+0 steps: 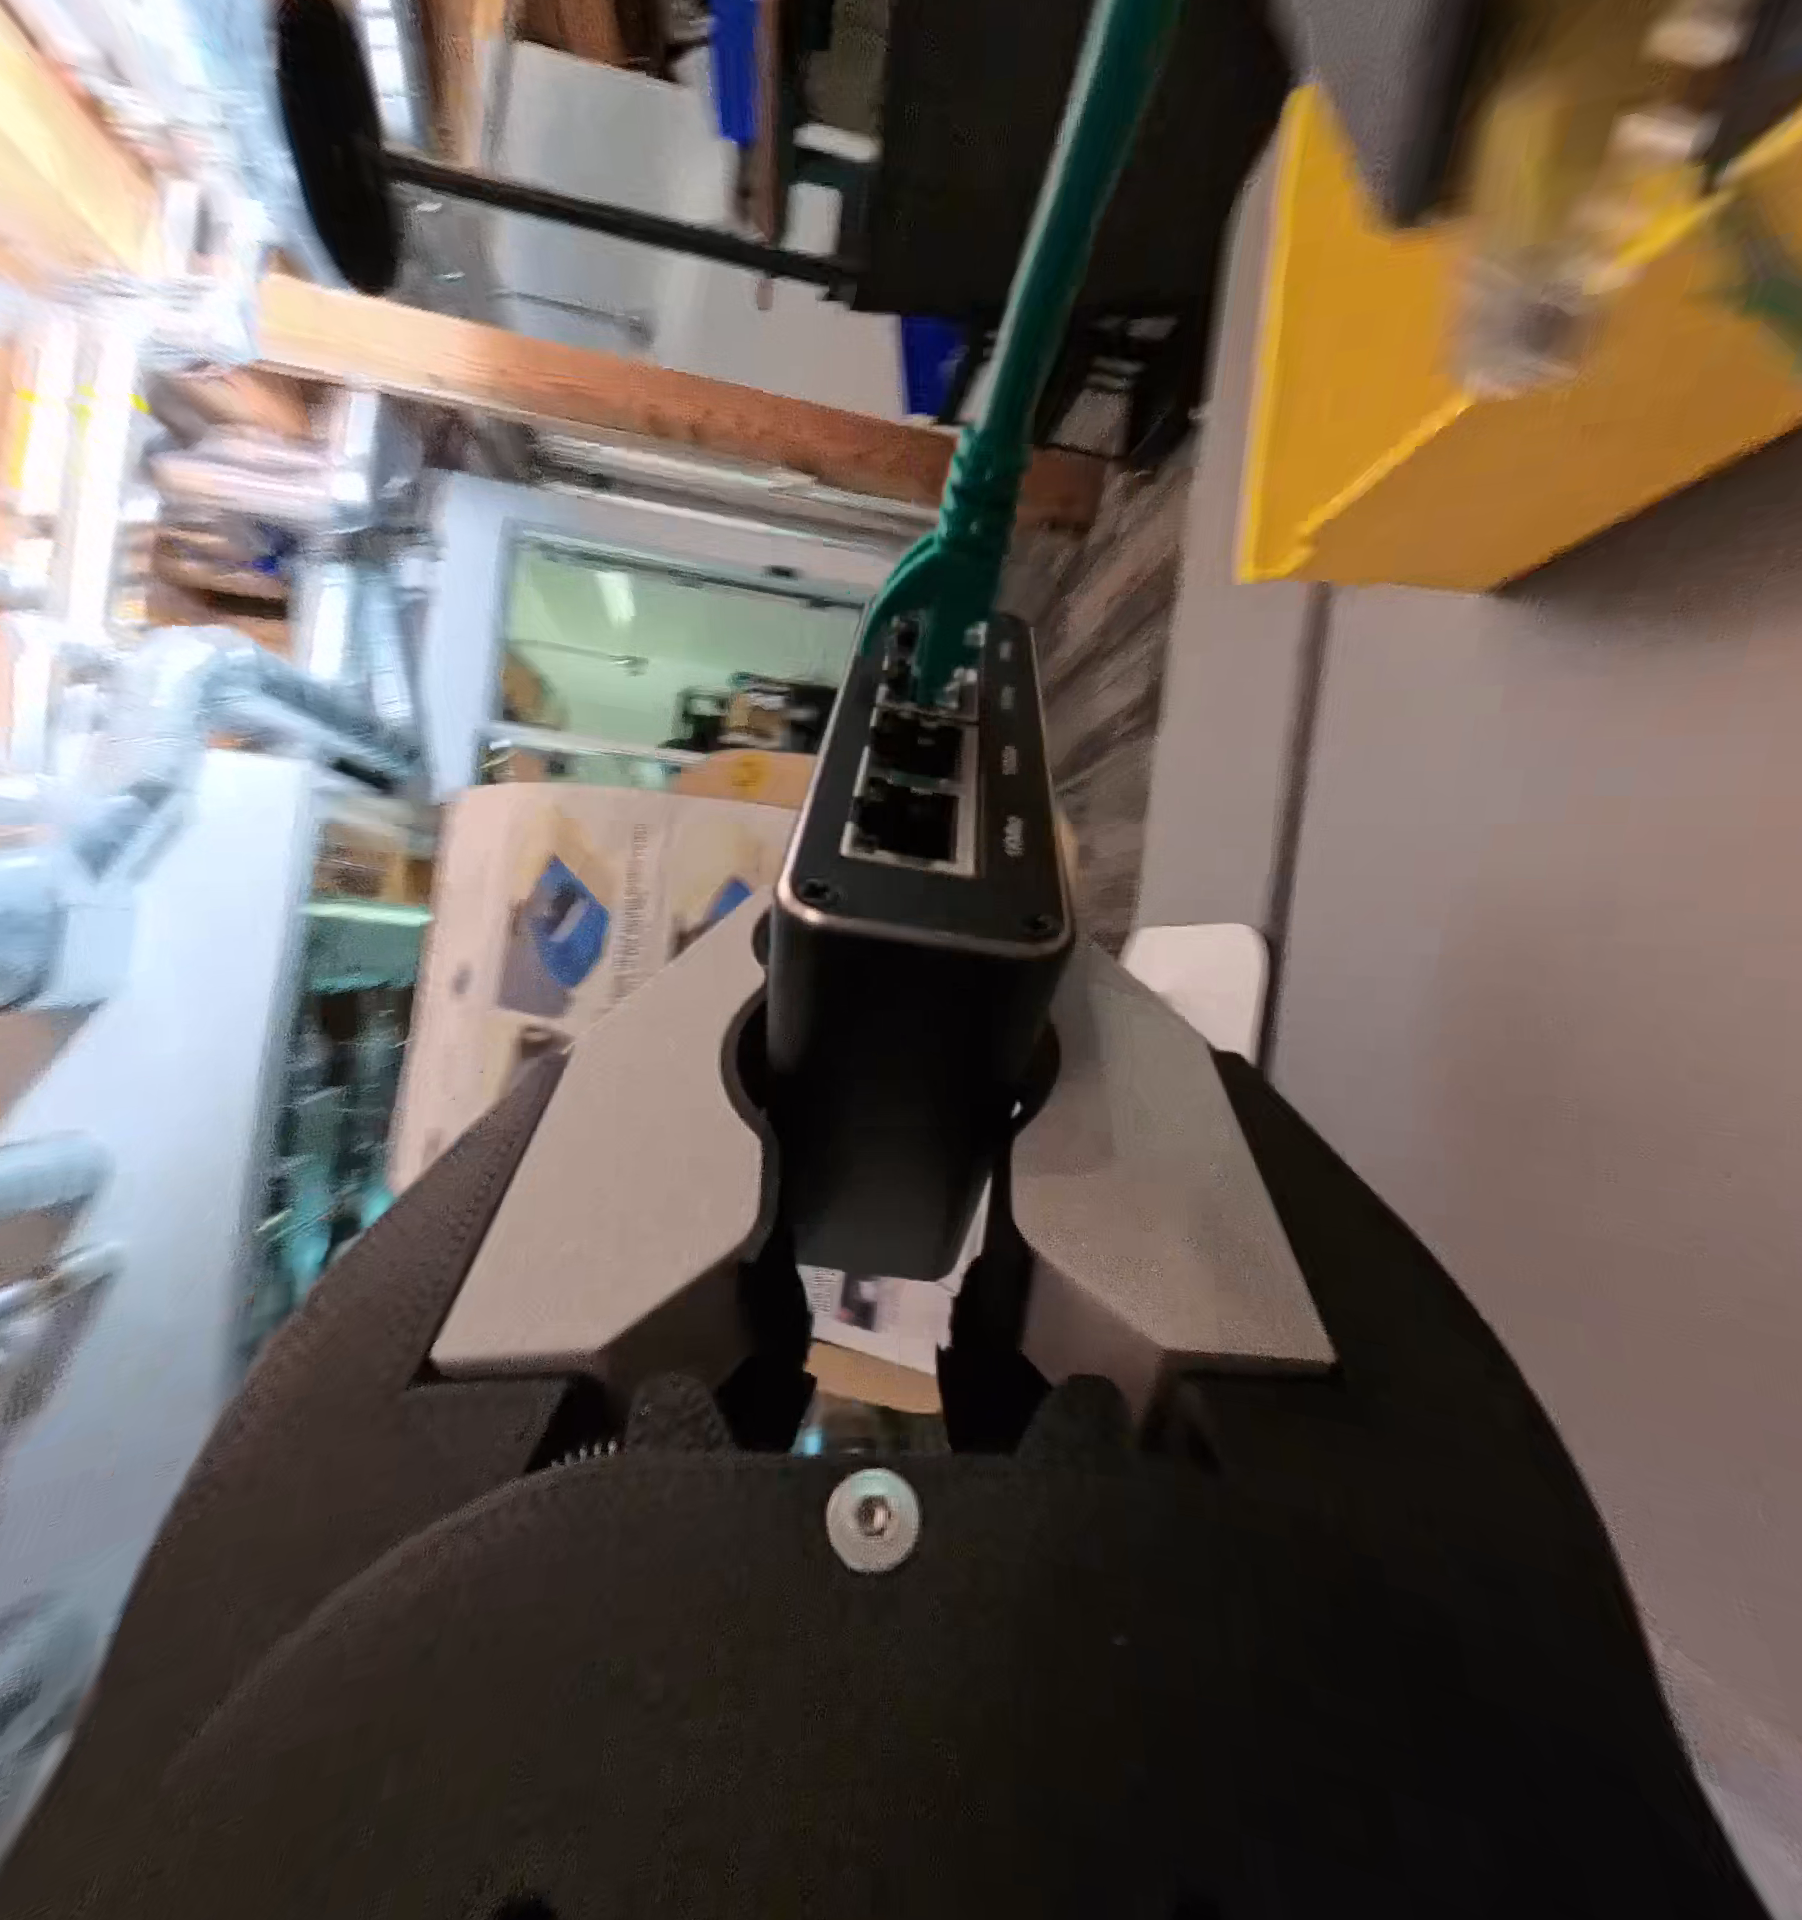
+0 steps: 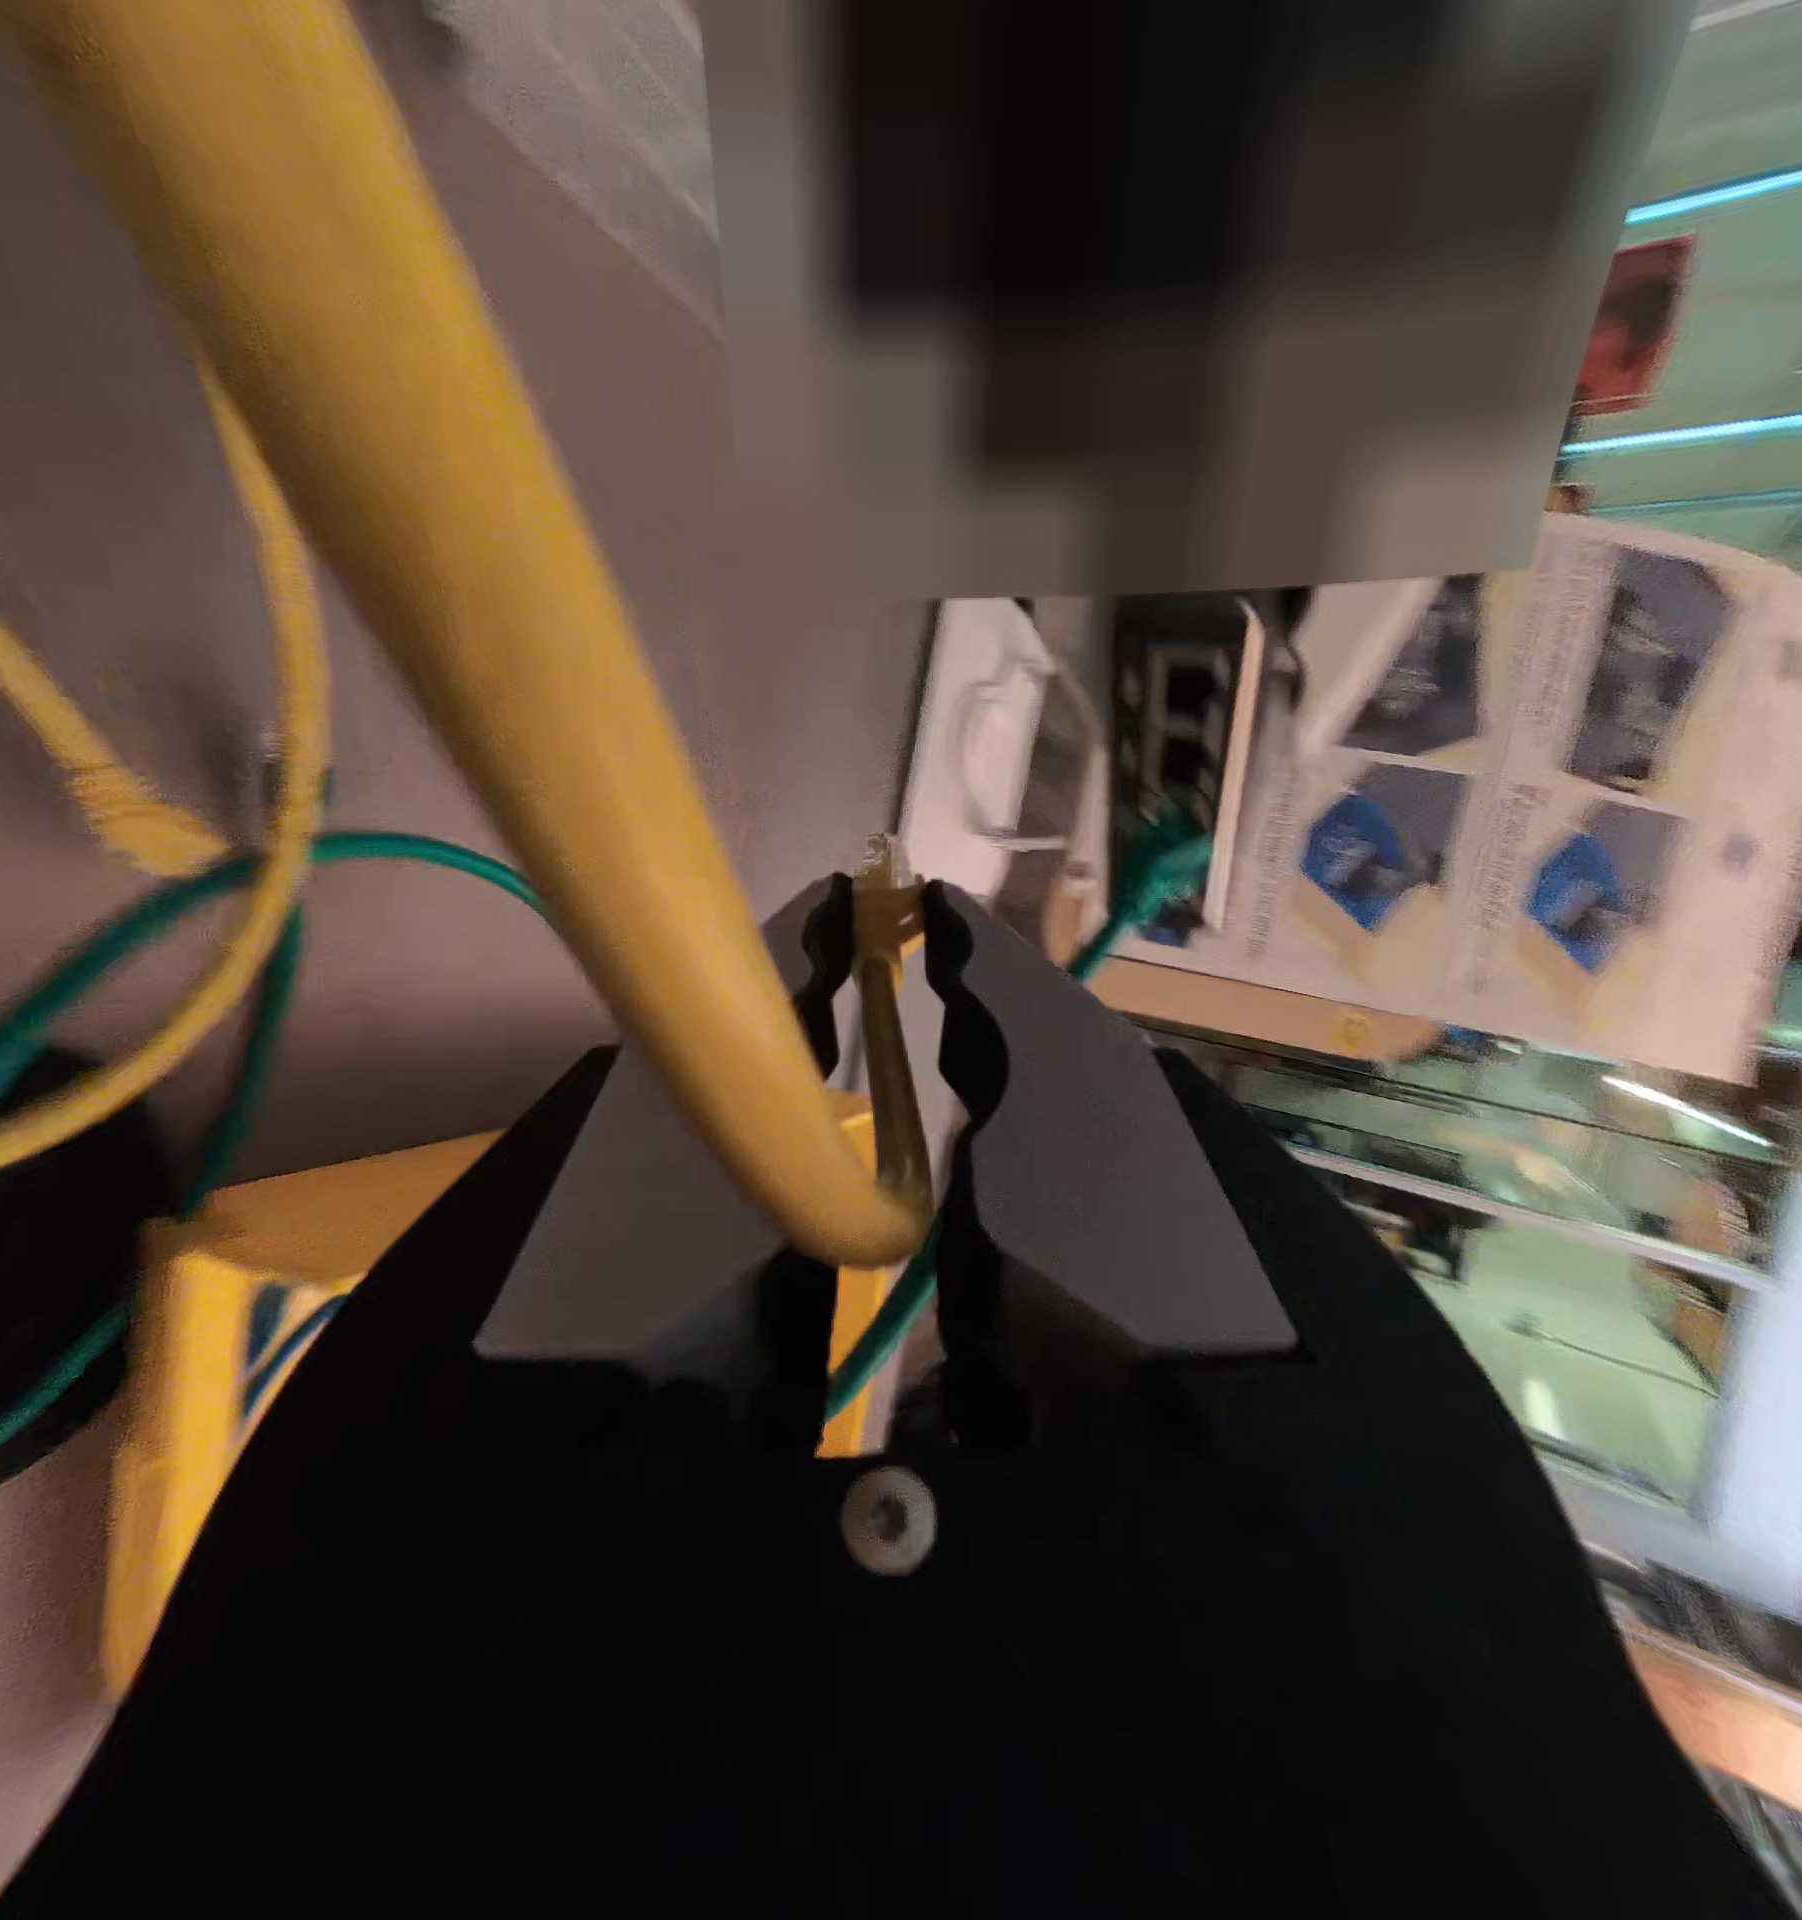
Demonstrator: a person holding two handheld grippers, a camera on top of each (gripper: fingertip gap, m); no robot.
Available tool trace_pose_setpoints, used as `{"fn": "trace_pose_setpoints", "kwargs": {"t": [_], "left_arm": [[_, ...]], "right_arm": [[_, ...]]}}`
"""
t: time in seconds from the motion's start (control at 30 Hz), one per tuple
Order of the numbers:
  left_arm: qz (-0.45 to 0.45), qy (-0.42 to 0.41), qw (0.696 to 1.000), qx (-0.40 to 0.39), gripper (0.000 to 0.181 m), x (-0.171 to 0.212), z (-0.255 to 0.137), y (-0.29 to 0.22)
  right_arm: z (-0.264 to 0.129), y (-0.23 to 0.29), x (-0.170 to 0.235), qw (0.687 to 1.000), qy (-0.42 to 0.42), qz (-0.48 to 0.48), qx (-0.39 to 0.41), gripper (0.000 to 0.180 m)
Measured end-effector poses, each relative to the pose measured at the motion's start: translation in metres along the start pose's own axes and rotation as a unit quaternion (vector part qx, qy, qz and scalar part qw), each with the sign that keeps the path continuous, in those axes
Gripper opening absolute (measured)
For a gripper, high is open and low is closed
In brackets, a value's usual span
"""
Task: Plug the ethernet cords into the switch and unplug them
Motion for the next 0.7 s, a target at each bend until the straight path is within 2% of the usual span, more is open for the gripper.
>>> {"fn": "trace_pose_setpoints", "kwargs": {"t": [0.03,0.13,0.23,0.33,0.43,0.53,0.6,0.67,0.7], "left_arm": [[0.0,-0.004,1.0,0.026,0.035,0.008,-0.004,0.001],[-0.033,0.009,0.999,0.009,0.035,0.025,-0.008,0.014],[-0.073,0.019,0.997,-0.001,0.035,0.042,-0.012,0.026],[-0.116,0.07,0.991,-0.009,0.034,0.07,-0.012,0.038],[-0.177,0.126,0.976,-0.015,0.035,0.104,-0.016,0.05],[-0.221,0.144,0.964,-0.022,0.035,0.128,-0.027,0.059],[-0.239,0.137,0.961,-0.027,0.035,0.135,-0.033,0.064],[-0.261,0.14,0.954,-0.037,0.035,0.141,-0.039,0.069],[-0.271,0.141,0.951,-0.045,0.034,0.144,-0.042,0.072]], "right_arm": [[-0.003,-0.005,0.001,1.0,-0.015,0.006,0.026,0.012],[-0.021,-0.011,0.002,0.995,-0.085,0.036,0.045,0.014],[-0.032,-0.007,0.004,0.992,-0.114,0.022,0.05,0.015],[-0.041,-0.011,0.018,0.991,-0.109,0.057,0.059,0.015],[-0.049,-0.029,0.059,0.977,-0.055,0.175,0.112,0.015],[-0.06,-0.048,0.114,0.925,-0.012,0.332,0.186,0.015],[-0.077,-0.06,0.146,0.858,-0.031,0.434,0.271,0.015],[-0.092,-0.059,0.16,0.829,-0.086,0.466,0.297,0.014],[-0.1,-0.058,0.171,0.807,-0.085,0.485,0.327,0.014]]}}
Point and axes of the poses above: each gripper's, where its closed fingertips meet, z out along the fingers, x out of its underside, y = z × x across the jaws, the point moved 8 cm from there along -z, back along the fingers, and after that the axes turned 10 degrees about y, right-handed, at the moved point
